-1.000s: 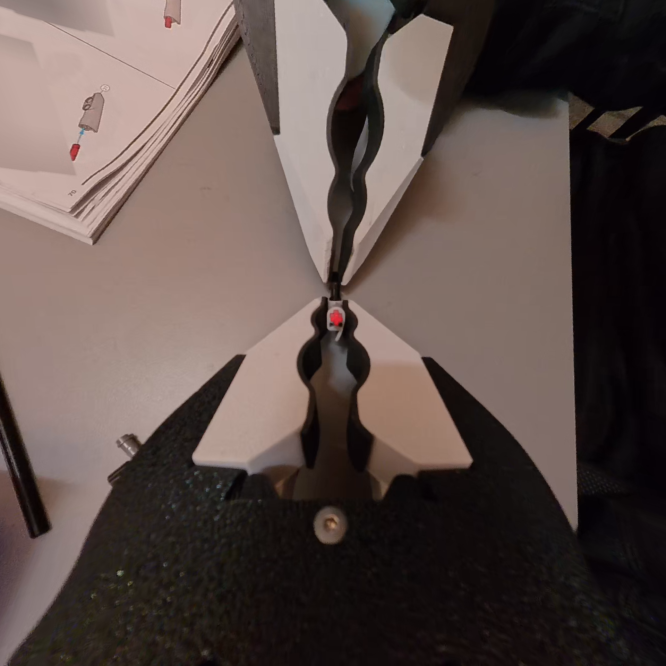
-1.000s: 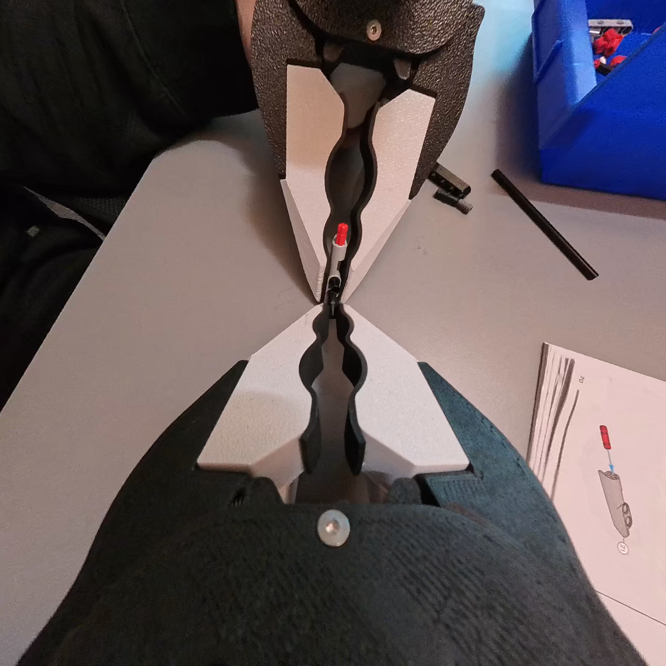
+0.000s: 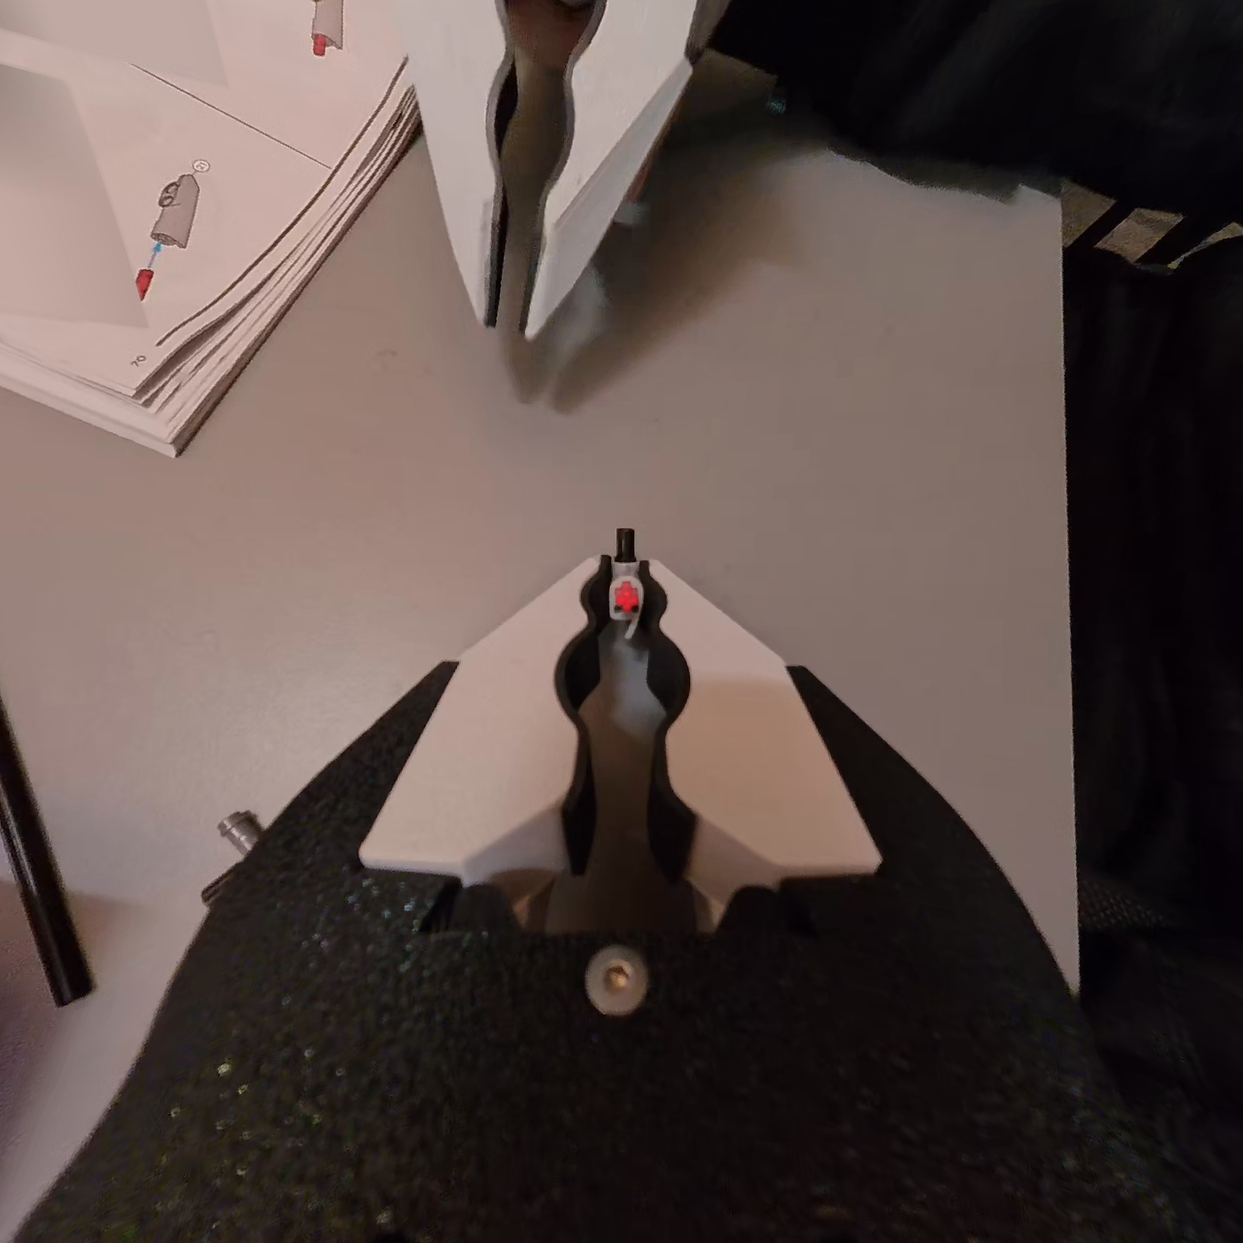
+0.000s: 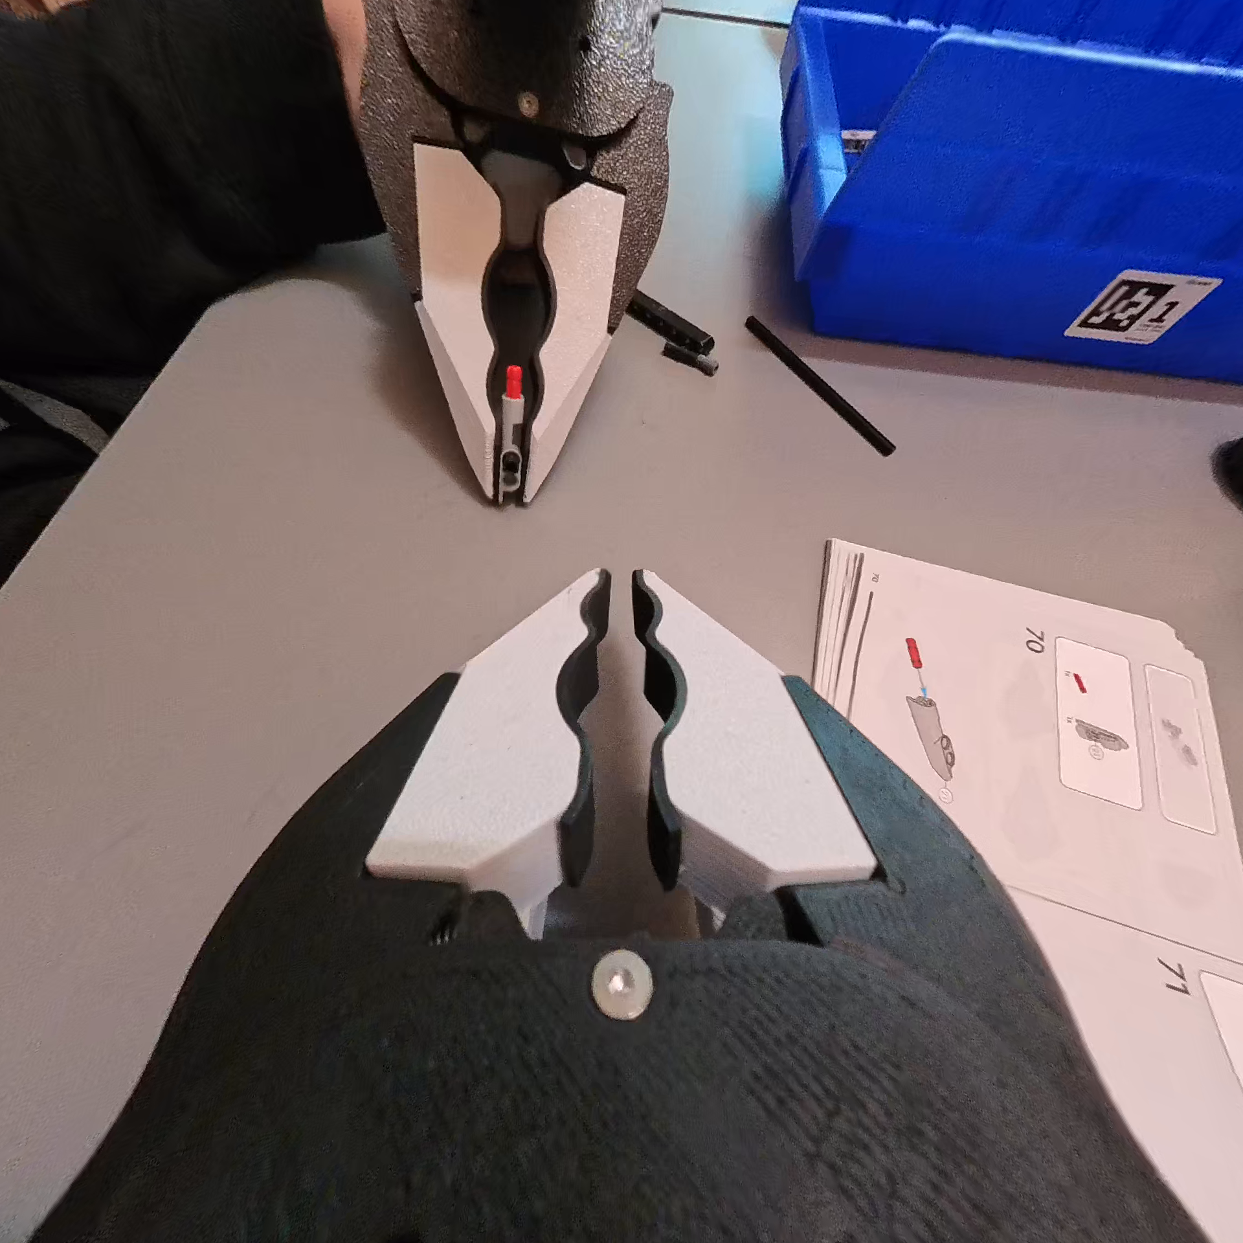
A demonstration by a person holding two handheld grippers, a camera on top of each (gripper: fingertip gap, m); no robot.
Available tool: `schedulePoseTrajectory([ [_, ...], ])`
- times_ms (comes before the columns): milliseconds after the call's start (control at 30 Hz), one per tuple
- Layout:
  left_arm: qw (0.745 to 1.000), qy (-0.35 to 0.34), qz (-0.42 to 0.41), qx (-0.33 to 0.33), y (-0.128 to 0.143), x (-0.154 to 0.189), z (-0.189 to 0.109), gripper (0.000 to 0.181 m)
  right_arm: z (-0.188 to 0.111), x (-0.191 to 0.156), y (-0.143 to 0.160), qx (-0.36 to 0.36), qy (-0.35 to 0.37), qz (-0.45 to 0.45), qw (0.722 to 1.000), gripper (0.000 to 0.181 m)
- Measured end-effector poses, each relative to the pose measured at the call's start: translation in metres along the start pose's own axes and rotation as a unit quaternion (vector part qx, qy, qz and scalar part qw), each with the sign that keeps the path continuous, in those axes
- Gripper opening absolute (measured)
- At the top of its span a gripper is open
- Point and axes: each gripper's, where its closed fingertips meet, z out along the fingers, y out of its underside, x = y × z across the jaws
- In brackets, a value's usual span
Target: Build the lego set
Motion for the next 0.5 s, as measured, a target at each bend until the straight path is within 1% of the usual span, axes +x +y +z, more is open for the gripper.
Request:
schedulePoseTrajectory([
  [133, 1.0, 0.001, 0.002, 0.0, 0.0, 0.001, 0.0, 0.005, -0.02, -0.008, -0.007, 0.022, -0.004, -0.012, 1.0, 0.007],
  [200, 1.0, 0.001, 0.001, 0.0, 0.0, 0.001, 0.0, 0.005, -0.034, -0.009, -0.021, 0.056, 0.023, -0.019, 0.998, 0.01],
  [233, 1.0, 0.0, 0.0, 0.0, 0.0, 0.001, 0.0, 0.005, -0.044, -0.01, -0.031, 0.08, 0.037, -0.009, 0.996, 0.012],
  [267, 1.0, 0.001, -0.001, 0.0, 0.0, 0.001, 0.0, 0.005, -0.057, -0.017, -0.044, 0.11, 0.047, 0.008, 0.993, 0.016],
  [300, 1.0, 0.001, -0.001, 0.001, 0.0, 0.001, 0.0, 0.005, -0.072, -0.033, -0.058, 0.136, 0.041, 0.022, 0.99, 0.021],
  [333, 1.0, 0.001, -0.002, 0.001, 0.0, 0.002, 0.0, 0.004, -0.086, -0.058, -0.068, 0.146, 0.025, 0.029, 0.989, 0.017],
  [367, 1.0, 0.003, -0.002, 0.001, 0.0, 0.002, 0.0, 0.004, -0.098, -0.083, -0.069, 0.132, 0.019, 0.033, 0.99, 0.011],
  [400, 1.0, 0.004, -0.003, 0.001, 0.0, 0.002, 0.0, 0.004, -0.105, -0.106, -0.06, 0.096, 0.027, 0.037, 0.994, 0.011],
  [467, 1.0, 0.007, -0.005, 0.001, 0.0, 0.002, 0.0, 0.004, -0.112, -0.158, -0.03, 0.002, 0.047, 0.036, 0.998, 0.012],
  [500, 1.0, 0.007, -0.006, 0.001, 0.0, 0.002, 0.0, 0.004, -0.113, -0.176, -0.012, -0.033, 0.08, 0.044, 0.995, 0.01],
])
